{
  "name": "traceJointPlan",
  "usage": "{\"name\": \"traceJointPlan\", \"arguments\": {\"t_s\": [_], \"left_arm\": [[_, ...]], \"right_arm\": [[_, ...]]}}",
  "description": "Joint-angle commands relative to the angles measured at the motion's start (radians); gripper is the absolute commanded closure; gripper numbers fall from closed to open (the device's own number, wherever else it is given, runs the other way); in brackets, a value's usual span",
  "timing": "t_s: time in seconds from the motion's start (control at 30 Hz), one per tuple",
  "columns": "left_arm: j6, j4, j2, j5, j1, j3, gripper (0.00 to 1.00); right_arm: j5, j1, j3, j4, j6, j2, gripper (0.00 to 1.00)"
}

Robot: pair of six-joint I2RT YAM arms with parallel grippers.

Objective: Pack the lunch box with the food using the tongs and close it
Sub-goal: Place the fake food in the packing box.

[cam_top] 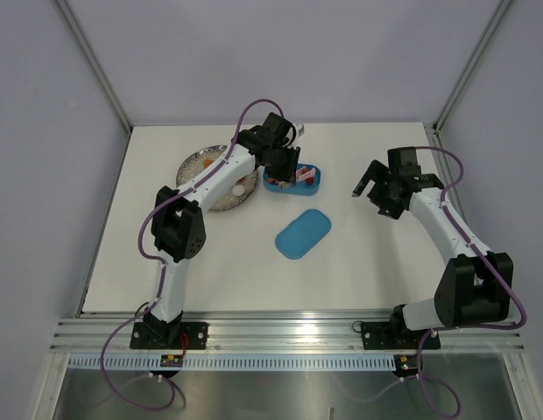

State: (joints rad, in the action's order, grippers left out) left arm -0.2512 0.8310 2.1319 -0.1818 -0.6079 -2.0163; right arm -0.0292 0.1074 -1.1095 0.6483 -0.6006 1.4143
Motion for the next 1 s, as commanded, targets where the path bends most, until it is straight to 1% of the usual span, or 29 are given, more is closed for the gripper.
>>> {"name": "traceJointPlan", "arguments": {"t_s": [0.0,0.17,0.4,0.57,0.73,0.97], "left_arm": [[0.016,-0.021,-0.067,-0.002,0.0,-0.048,0.74],[0.017,-0.017,-0.058,-0.001,0.0,-0.047,0.71],[0.016,-0.01,-0.04,0.01,0.0,-0.036,0.71],[0.033,0.011,-0.035,0.044,0.0,-0.029,0.72],[0.046,0.019,-0.033,0.048,0.0,0.011,0.77],[0.056,0.019,-0.026,0.039,0.0,0.059,0.78]], "right_arm": [[-0.025,0.0,0.0,-0.022,-0.008,-0.026,0.0],[-0.026,0.002,-0.003,-0.021,-0.008,-0.031,0.0],[-0.029,0.0,-0.004,-0.021,-0.007,-0.032,0.01],[-0.031,0.0,-0.004,-0.022,-0.007,-0.031,0.0],[-0.032,0.0,-0.006,-0.024,-0.007,-0.032,0.0],[-0.035,0.0,0.0,-0.026,-0.008,-0.029,0.0]]}}
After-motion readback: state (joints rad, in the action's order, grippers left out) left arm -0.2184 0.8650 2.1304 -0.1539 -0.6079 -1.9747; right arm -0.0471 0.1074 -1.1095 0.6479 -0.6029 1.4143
